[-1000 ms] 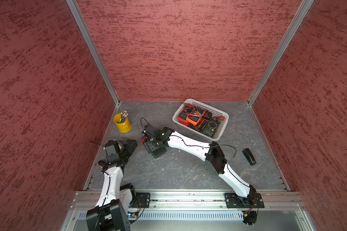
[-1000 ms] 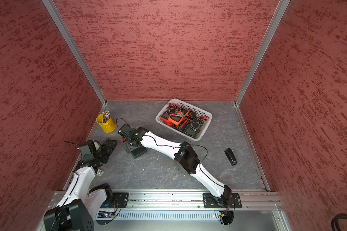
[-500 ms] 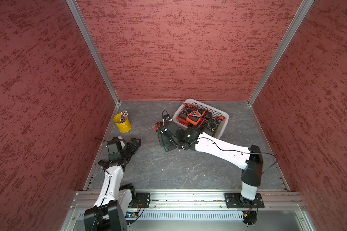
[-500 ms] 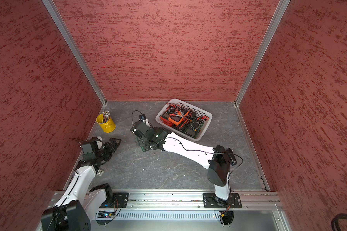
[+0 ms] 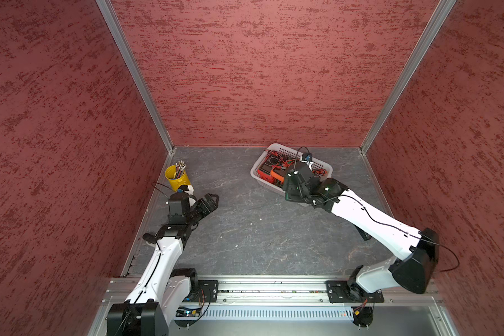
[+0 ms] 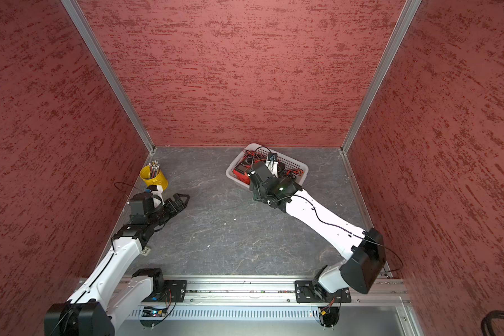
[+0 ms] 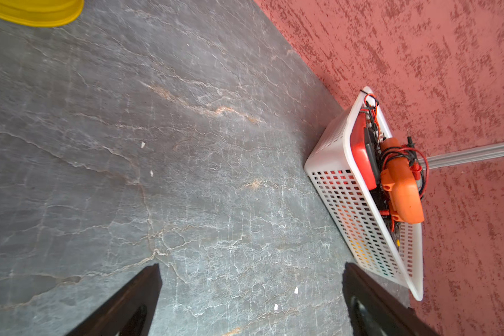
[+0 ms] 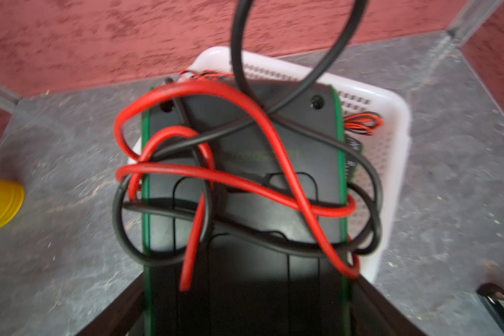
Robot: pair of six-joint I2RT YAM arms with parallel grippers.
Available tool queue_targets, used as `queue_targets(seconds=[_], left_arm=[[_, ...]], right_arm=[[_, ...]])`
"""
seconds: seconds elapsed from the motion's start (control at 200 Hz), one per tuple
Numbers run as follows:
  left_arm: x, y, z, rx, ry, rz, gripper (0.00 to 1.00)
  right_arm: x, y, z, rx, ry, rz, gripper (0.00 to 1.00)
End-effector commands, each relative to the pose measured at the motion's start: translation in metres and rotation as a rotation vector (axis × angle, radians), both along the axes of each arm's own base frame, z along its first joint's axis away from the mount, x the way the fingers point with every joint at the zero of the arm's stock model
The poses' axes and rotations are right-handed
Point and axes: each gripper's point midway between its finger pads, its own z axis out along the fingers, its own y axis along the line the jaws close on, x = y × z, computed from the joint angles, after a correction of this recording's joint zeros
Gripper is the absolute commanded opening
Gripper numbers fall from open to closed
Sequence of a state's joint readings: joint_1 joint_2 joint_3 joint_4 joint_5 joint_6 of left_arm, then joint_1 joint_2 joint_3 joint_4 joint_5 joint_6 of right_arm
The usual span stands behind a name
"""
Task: Put the multimeter into the basket
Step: Place the multimeter in the basket.
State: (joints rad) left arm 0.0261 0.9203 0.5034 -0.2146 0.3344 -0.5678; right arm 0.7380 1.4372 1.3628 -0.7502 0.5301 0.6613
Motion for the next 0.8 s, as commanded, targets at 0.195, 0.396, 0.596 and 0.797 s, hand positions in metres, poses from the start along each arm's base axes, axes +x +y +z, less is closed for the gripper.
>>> queue_targets(seconds=[0.195, 0.396, 0.596, 0.797], left_arm=[[0.012, -0.013, 0.007, 0.031, -0.031, -0.044, 1.00], [0.012, -0.015, 0.005, 0.046, -0.019, -0.056, 1.00], [0.012, -0.016, 0.003, 0.049, -0.016, -0.062, 1.00], [0.012, -0.018, 0.004, 0.051, -0.017, -0.067, 1.00]], right_arm=[[0.015, -0.049, 0.014, 0.053, -0.055, -0.160, 0.30], [0.031, -0.053, 0.000, 0.061, -0.020, -0.184, 0.30], [0.045, -0.055, -0.015, 0.050, 0.018, -0.205, 0.29], [0.057, -0.053, -0.033, 0.046, 0.047, -0.223, 0.29]])
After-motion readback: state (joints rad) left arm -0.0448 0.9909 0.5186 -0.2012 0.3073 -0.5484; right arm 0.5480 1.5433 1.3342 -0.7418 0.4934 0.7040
